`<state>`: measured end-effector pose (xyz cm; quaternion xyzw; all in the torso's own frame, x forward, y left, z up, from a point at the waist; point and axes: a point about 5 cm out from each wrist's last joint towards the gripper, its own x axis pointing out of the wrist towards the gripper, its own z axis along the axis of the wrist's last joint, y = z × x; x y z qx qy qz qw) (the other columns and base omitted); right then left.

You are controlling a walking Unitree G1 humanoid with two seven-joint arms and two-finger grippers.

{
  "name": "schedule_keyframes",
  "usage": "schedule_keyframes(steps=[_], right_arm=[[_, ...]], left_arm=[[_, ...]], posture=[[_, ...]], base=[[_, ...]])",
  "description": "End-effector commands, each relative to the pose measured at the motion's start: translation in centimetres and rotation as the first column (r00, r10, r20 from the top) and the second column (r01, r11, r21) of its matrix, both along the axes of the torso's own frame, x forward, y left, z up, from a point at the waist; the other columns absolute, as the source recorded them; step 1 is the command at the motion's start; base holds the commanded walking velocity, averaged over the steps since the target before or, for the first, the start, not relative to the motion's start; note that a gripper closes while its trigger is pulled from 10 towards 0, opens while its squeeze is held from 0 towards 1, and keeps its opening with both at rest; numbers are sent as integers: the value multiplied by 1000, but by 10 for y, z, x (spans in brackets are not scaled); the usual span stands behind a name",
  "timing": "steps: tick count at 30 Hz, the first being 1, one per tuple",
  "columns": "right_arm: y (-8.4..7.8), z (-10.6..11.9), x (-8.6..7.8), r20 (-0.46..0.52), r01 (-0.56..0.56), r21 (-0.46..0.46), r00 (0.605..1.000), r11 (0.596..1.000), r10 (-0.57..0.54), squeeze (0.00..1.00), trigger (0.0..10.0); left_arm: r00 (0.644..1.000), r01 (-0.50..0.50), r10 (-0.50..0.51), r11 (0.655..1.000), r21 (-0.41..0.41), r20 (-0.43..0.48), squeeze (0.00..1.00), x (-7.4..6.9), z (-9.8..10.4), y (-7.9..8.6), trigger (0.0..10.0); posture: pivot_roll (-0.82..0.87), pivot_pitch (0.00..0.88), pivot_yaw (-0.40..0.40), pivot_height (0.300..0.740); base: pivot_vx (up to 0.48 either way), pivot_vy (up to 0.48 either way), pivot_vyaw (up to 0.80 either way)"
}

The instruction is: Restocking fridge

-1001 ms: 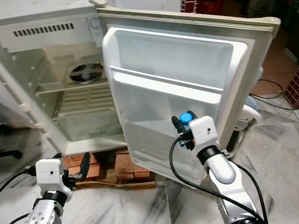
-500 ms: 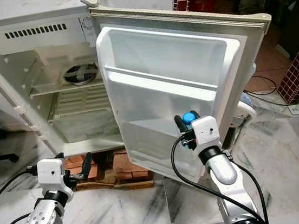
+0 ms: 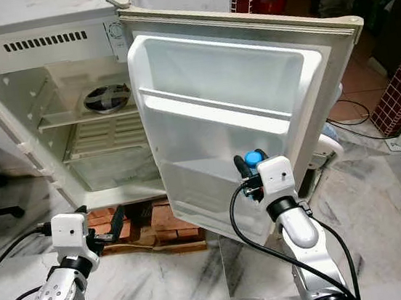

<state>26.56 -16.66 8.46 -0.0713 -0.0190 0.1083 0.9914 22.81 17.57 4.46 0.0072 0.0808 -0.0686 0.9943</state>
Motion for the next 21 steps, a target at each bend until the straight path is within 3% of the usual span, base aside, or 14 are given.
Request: schedule_keyframes(steps=[1,11,21], right_arm=[[0,7,1,38,-3,13,999,1000,3,0,10000],[0,8,3,36,-5,8,999,1000,5,0,10000],[3,5,4,28,-9,15,1000,1000,8,0,10000]], left_arm=[[1000,8,-8,1000,8,1,0,0,2,-1,10000],[1000,-2,2,1000,11,-4,0,1,1,-1,10000],[999,-35,35,999,24,-26,0,1,-3,3,10000]], posture=[[15,0,-4,718],[17,0,-4,643],[20,0,-5,643]], base=[[0,0,0],[0,0,0],[0,0,0]])
